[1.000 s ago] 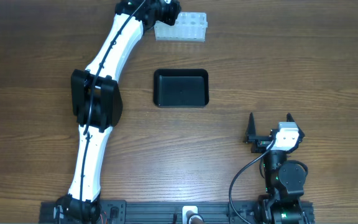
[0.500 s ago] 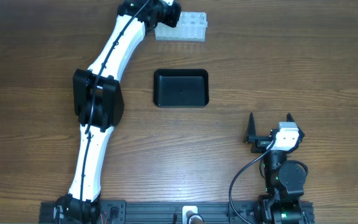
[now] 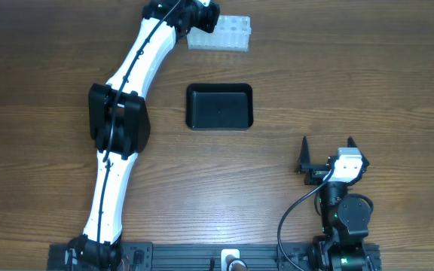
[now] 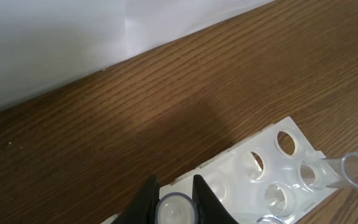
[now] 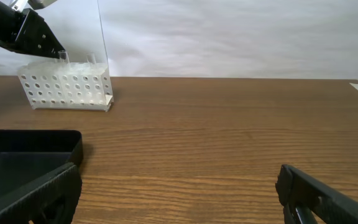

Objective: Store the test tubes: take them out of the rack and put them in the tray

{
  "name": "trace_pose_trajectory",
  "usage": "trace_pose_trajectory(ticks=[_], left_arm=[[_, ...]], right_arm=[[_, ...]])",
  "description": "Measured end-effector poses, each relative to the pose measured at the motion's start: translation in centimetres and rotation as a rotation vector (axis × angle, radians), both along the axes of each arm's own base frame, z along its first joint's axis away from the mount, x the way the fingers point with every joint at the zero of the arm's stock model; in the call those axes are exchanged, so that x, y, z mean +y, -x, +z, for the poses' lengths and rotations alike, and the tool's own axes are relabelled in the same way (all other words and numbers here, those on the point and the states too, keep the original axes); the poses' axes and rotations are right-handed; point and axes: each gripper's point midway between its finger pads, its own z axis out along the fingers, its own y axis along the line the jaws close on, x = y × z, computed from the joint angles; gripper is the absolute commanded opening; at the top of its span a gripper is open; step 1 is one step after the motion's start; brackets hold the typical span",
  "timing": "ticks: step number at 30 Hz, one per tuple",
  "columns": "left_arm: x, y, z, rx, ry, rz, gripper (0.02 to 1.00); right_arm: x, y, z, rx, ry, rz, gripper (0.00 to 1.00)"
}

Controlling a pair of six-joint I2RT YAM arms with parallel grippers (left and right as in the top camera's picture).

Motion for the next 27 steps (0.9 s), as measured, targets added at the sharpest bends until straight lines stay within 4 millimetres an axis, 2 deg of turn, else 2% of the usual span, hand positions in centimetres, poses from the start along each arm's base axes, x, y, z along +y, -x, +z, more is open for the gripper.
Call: trace_pose_trajectory(ticks=[8,10,12,15,18,22,25,27], left_arm=[[0.3,-0.4,0.6,-0.020,0.009,0.005,0.088],[0.5,-0.5,1.6,-0.038,0.016,0.008,0.077],[0.9,-0.6,3.6,-0.067,0.025,0.013,0.077],[1.5,-0.5,8.5,-0.144,0.049,0.022,0.058],[2.3,0.4,15.5,-0.255,0.079,0.034,0.045],[3.5,3.4,25.1,-0.402,0.119,0.047,0.047],[4.1,6.7,29.3,-0.415,0.140,0.052,0.042],[4.3,8.9,29.9,-0.365,0.137,0.066,0.040]], right_arm=[[0.0,0.0,0.0,0.000,0.000,0.000,0.993],[0.0,0.0,0.0,0.000,0.000,0.000,0.991],[0.0,0.0,0.0,0.000,0.000,0.000,0.993],[0.0,0.0,0.0,0.000,0.000,0.000,0.991],[0.0,0.0,0.0,0.000,0.000,0.000,0.991],[0.0,0.0,0.0,0.000,0.000,0.000,0.993],[0.0,0.0,0.0,0.000,0.001,0.000,0.993],[0.0,0.0,0.0,0.000,0.001,0.000,0.991]])
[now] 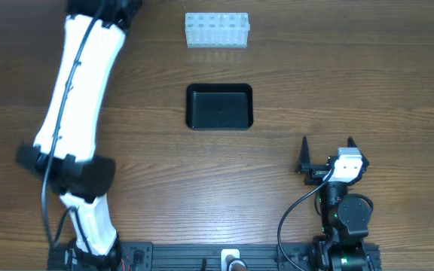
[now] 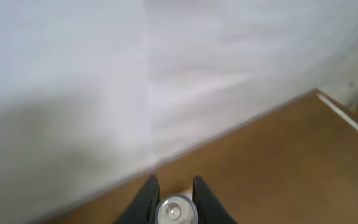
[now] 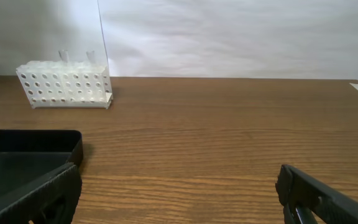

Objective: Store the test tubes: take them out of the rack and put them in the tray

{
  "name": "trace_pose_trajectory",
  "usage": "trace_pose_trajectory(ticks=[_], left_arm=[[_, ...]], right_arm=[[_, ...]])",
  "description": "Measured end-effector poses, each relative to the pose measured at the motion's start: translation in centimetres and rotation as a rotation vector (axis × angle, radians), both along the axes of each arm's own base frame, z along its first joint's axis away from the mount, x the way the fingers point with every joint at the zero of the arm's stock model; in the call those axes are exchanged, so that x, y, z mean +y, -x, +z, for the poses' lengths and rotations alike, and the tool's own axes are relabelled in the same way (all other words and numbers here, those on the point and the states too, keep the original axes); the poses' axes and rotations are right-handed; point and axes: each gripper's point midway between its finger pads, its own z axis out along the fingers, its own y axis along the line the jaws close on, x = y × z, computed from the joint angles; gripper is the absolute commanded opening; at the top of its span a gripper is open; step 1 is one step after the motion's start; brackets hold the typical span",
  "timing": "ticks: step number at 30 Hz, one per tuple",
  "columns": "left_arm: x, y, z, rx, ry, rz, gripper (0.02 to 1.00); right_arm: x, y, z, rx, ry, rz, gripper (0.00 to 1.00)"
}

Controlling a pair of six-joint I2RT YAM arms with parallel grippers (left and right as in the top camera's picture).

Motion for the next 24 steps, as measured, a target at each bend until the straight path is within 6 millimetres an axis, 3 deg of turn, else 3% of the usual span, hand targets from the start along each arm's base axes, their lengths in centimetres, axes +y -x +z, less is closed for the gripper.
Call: trace_pose_trajectory(ticks=[3,8,11,17,24], left_arm=[[0.0,2.8,-1.8,0.147,-0.016,0.052,0.040],[0.5,6.7,-9.1,0.491,-0.081,0.249,0.040],[0.5,8.2,-12.4,0.619,-0.115,0.359,0.040],[-0.5,9.5,-17.5,0.743,-0.194,0.490,0.045],[-0.9,9.1,-22.8,0.833,-0.263,0.555,0.040]], right_arm=[[0.0,0.0,0.0,0.000,0.000,0.000,0.991],[0.0,0.0,0.0,0.000,0.000,0.000,0.993],[0.0,0.0,0.0,0.000,0.000,0.000,0.993],[0.0,0.0,0.0,0.000,0.000,0.000,0.993],[0.0,0.0,0.0,0.000,0.000,0.000,0.991]])
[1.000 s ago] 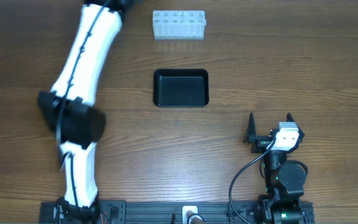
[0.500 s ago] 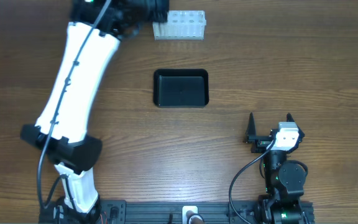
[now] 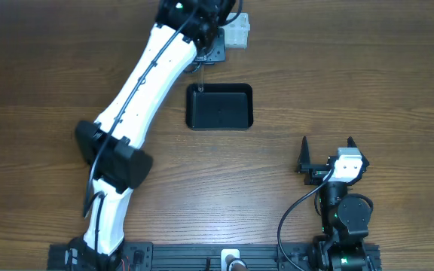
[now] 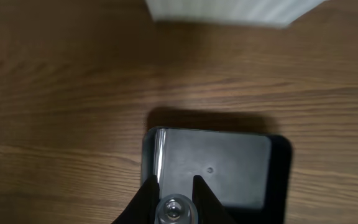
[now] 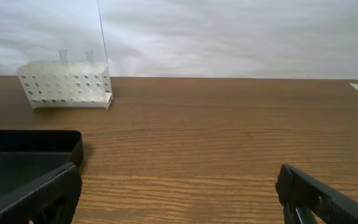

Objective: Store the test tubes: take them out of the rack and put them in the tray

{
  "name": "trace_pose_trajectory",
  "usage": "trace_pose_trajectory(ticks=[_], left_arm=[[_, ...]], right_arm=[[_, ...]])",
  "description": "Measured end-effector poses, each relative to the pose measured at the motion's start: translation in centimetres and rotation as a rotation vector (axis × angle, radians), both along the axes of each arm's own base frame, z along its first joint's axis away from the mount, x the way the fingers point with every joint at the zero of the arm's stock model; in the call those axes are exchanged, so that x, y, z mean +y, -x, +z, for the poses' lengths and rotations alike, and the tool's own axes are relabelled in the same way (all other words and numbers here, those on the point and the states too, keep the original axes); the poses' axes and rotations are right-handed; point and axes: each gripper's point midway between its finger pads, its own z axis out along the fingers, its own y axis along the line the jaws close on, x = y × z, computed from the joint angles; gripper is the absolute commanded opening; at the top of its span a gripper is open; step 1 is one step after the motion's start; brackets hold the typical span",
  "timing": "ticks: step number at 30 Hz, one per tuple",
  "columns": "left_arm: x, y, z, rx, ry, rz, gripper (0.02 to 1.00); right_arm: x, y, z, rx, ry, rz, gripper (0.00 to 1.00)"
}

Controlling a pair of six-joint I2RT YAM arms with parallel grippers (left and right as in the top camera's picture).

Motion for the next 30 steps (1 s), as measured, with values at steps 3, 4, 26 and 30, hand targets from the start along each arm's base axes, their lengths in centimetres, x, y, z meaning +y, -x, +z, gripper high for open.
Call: trace_pose_trajectory(ticks=[3,4,26,30], left_arm=[[-0.1,-0.3,-2.2,0.040,-0.020,0.014,0.040],[-0.1,-0.3,-2.9,0.052,-0.026,0.015,0.042],[-1.6,-0.7,-10.2,0.180,-0.029,0.007,0.040],[-1.7,-0.3,-11.7,0.222,-0.036,0.006,0.040]], right_arm=[[0.0,0.0,0.0,0.000,0.000,0.000,0.991],[0.0,0.0,0.0,0.000,0.000,0.000,0.993],[0.0,0.0,0.0,0.000,0.000,0.000,0.993],[0.0,0.0,0.0,0.000,0.000,0.000,0.991]])
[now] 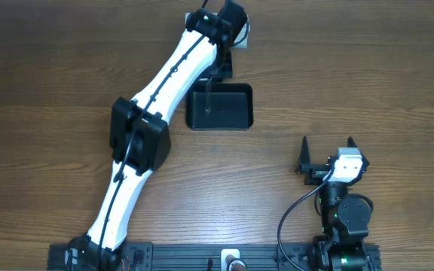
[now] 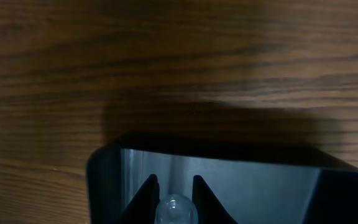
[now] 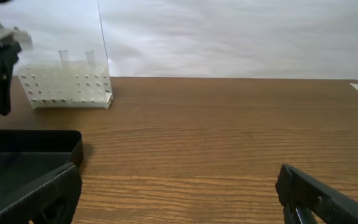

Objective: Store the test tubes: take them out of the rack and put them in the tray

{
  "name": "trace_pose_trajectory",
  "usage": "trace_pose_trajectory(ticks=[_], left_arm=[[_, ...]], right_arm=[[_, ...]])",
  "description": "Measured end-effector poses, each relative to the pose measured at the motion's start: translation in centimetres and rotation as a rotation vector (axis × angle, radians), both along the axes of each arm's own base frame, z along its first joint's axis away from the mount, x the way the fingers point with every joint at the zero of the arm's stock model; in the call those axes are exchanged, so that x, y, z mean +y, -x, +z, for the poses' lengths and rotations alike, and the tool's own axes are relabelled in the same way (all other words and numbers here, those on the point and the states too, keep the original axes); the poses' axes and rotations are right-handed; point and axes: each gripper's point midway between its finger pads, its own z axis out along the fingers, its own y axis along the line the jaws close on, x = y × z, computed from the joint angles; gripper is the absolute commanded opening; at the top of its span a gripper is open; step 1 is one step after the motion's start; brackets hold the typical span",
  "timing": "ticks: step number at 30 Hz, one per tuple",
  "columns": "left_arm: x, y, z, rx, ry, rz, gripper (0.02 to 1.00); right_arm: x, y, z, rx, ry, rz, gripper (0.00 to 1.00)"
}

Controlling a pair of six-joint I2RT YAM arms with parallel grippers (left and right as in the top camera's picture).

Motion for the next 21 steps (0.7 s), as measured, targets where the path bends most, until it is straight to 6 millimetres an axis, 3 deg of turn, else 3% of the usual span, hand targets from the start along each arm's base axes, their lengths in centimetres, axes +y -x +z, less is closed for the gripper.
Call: trace_pose_trajectory(ticks=[21], left_arm=[[0.0,1.2,-0.8,0.062,0.001,-0.003,0.040]], right_arm=[[0.0,0.0,0.0,0.000,-0.001,0.000,0.993]])
